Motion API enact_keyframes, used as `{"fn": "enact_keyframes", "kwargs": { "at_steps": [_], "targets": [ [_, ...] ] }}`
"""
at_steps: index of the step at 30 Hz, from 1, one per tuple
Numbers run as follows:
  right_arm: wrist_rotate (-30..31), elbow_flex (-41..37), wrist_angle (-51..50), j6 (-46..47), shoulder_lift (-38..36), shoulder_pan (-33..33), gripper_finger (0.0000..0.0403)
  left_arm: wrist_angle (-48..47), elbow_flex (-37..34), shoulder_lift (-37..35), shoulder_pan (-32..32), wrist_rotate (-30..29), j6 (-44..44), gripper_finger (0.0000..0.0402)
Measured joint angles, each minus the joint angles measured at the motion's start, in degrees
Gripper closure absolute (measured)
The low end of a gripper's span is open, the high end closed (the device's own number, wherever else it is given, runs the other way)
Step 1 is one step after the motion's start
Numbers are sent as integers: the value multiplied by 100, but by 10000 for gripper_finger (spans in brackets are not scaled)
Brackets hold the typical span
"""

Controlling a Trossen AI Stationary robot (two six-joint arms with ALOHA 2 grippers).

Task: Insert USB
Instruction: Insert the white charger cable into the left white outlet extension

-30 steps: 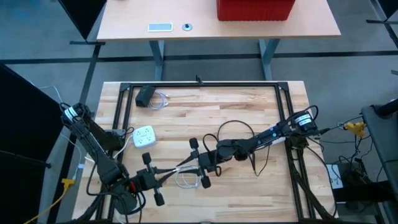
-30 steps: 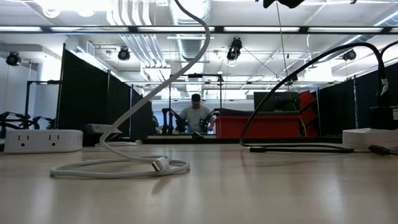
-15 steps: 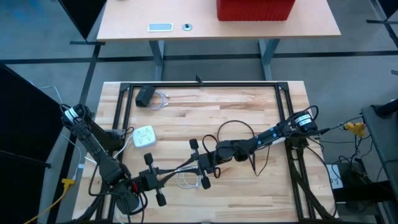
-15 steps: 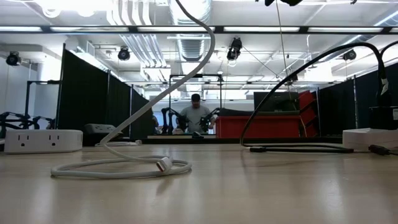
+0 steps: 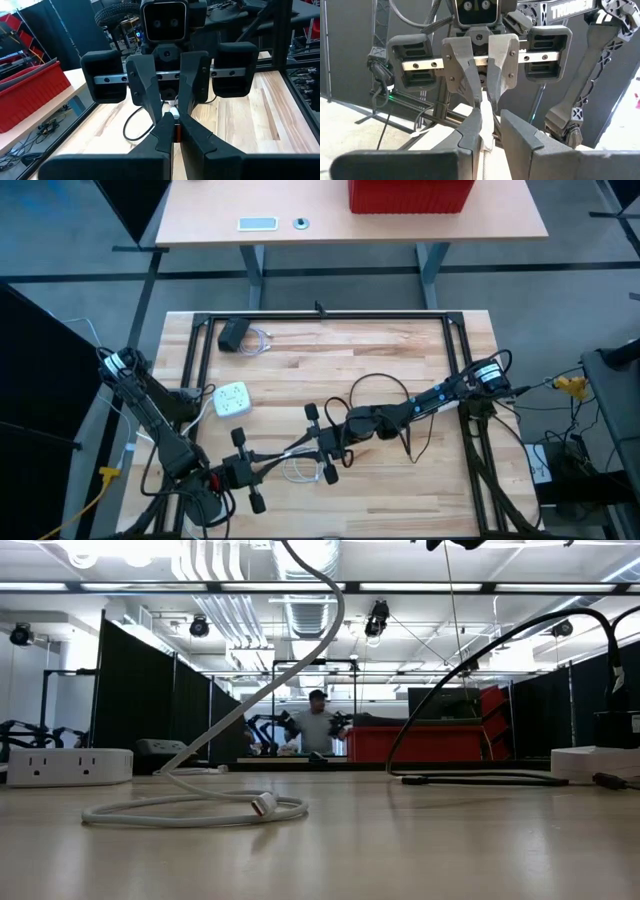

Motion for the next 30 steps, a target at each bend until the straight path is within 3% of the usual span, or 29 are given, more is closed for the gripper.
{"fn": "enact_keyframes", "kwargs": {
  "at_steps": [5,11,14,24,30],
  "targets": [
    [17,0,7,2,0,0,344,-1,0,-2,-2,0,-1,396],
    [-17,0,6,1,0,0,388,-4,0,-7,-2,-7,-16,396],
    [-20,0,7,40,0,0,390,-4,0,-9,-2,-7,-16,396],
    [-5,0,13,165,0,-2,326,-4,0,-9,-4,36,-16,396],
    [-9,0,7,163,-11,-2,324,-4,0,-9,-4,57,-14,396]
  ]
}}
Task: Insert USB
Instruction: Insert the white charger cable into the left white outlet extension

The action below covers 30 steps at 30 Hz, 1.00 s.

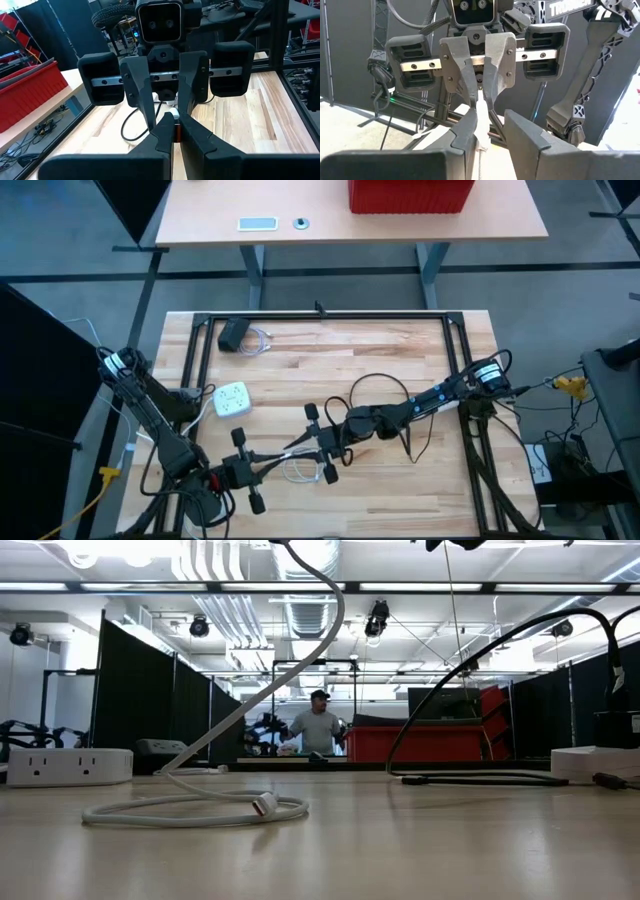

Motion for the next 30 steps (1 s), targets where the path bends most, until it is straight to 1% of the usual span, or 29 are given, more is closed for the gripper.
{"fn": "enact_keyframes", "kwargs": {
  "at_steps": [10,13,30],
  "targets": [
    [-34,0,-91,12,-33,3,358,-38,0,-2,0,-9,0,396],
    [-144,0,-81,64,-33,11,363,-42,0,-2,0,15,0,396],
    [-175,0,-120,234,-50,17,345,-44,0,-2,-2,24,-2,396]
  ]
}}
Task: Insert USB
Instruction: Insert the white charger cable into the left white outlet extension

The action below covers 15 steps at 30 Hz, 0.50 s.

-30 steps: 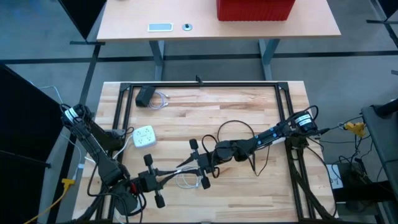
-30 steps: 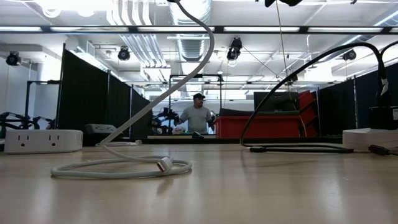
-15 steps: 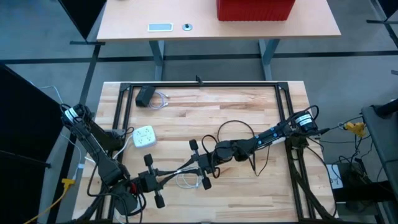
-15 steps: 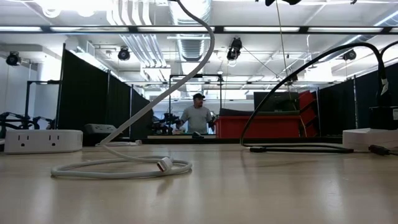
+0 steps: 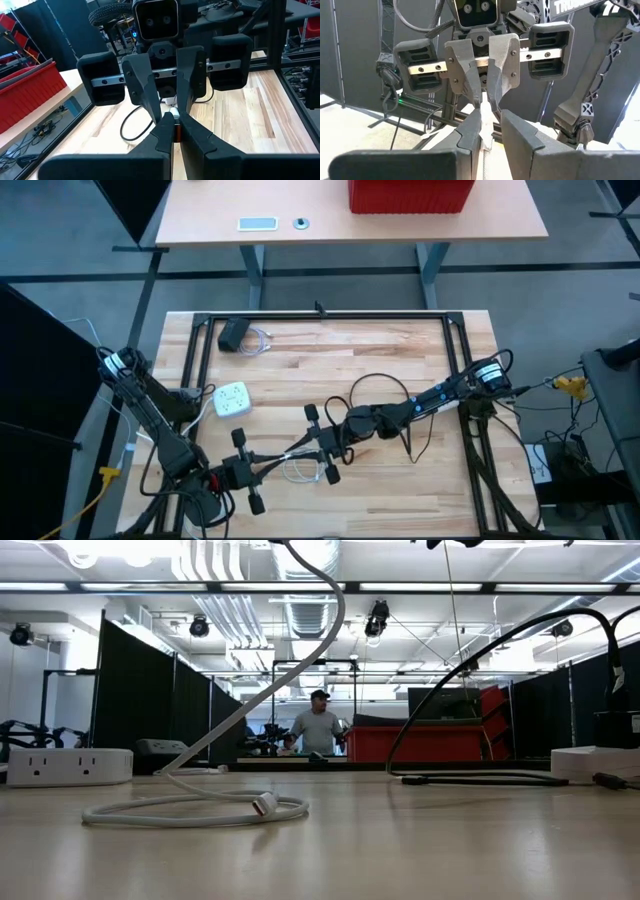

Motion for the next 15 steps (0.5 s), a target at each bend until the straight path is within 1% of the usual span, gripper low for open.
{"fn": "enact_keyframes", "kwargs": {
  "at_steps": [8,15],
  "targets": [
    [-20,0,-44,2,0,-2,380,1,0,0,4,-26,-25,396],
    [-38,184,-414,75,0,-2,386,0,0,0,13,-39,-31,396]
  ]
}}
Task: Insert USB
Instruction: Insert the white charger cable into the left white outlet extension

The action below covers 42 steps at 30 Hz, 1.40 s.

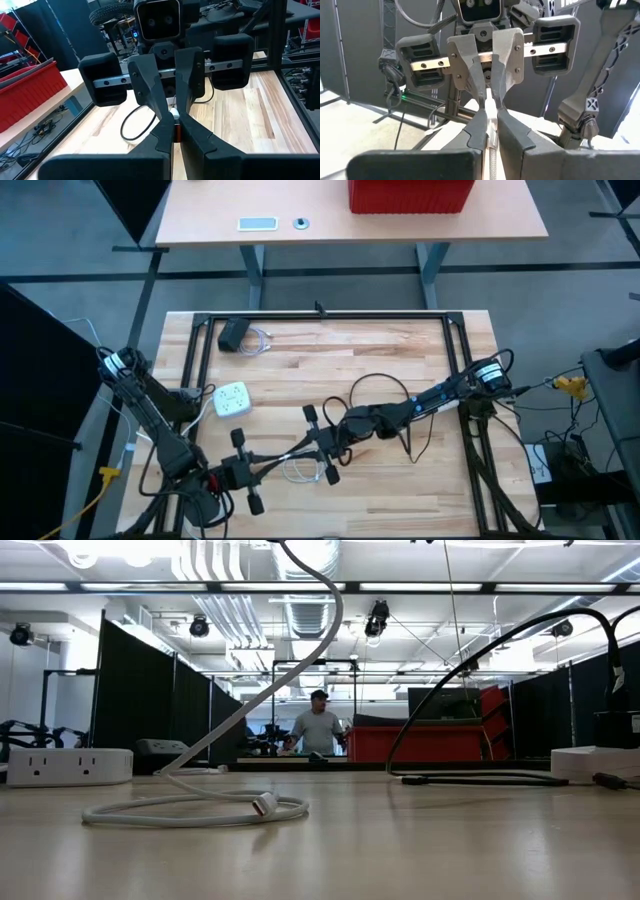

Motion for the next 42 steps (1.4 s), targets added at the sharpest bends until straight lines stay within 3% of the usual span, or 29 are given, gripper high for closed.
{"fn": "enact_keyframes", "kwargs": {
  "at_steps": [5,14,17,20,23,27,29,36,38,42],
  "targets": [
    [0,89,-179,-4,-2,4,389,-2,0,0,-4,0,-39,386],
    [62,-51,-217,84,-76,13,389,1,0,-14,-197,29,-167,293],
    [113,-199,-451,132,-210,13,389,-66,0,-104,-233,282,-398,261],
    [373,-423,-788,169,-421,37,389,-672,2,-377,-170,362,-1305,234],
    [618,-800,-1000,245,-645,99,389,-2178,80,-743,150,734,-2743,218],
    [681,-1496,-1003,736,-935,159,389,-4295,100,-1018,928,1768,-4746,213],
    [760,-1817,-929,1001,-985,216,389,-4998,101,-1044,1474,2511,-5164,217],
    [1589,-2577,-735,1446,-943,509,389,-6024,103,-665,3818,5078,-4817,253],
    [1712,-2601,-742,1483,-911,513,389,-6447,101,-503,4490,5402,-4564,266],
    [1721,-2584,-654,1442,-911,513,389,-7077,101,-192,5726,5439,-4181,292]
  ]
}}
